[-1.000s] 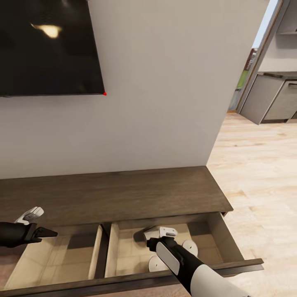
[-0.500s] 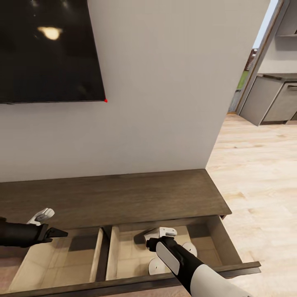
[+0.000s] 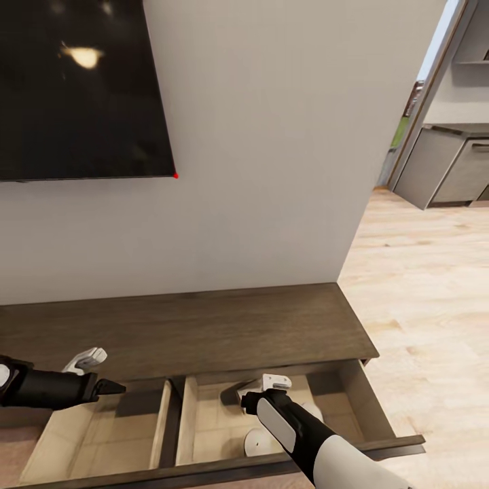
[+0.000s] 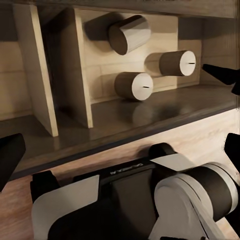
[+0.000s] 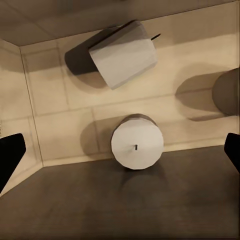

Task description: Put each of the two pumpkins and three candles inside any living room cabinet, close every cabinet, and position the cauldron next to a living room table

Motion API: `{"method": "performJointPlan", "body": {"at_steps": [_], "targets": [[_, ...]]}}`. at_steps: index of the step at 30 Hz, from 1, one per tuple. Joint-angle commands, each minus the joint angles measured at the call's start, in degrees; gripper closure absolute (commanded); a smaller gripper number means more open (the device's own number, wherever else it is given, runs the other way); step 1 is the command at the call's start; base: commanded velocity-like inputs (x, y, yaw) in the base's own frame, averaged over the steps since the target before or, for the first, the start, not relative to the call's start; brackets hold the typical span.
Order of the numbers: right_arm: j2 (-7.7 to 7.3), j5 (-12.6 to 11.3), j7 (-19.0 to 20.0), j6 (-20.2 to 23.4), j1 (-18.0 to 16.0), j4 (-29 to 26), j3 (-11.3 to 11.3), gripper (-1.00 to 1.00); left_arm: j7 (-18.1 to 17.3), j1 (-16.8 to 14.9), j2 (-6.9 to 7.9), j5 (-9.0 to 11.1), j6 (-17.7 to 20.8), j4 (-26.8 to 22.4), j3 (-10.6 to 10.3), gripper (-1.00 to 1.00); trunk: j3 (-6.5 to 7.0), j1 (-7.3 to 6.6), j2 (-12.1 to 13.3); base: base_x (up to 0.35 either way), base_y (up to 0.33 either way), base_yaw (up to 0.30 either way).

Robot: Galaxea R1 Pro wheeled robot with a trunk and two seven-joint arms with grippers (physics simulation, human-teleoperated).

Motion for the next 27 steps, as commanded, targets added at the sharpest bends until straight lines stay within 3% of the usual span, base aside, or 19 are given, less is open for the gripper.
{"method": "performJointPlan", "body": {"at_steps": [1,9,27], "targets": [[0.0,-0.2,-0.4,0.2,-0.1,0.0,0.2,-1.0,0.3,-0.1,-0.17,0.4,0.0,0.0,-0.2,-1.0,0.14,-0.23,0.4,0.0,0.0,0.0],[0.0,-0.2,-0.6,0.2,-0.1,0.0,0.2,-1.0,1.3,-0.1,-3.35,-0.4,-0.1,0.0,0.0,-1.0,1.57,-1.99,3.6,-0.005,0.0,0.0],[0.0,-0.1,-0.7,0.3,-0.1,0.0,0.5,-1.0,2.2,-0.1,-3.74,-0.7,-2.2,0.1,0.3,-1.0,4.8,-5.94,10.8,-0.296,0.0,0.0]]}}
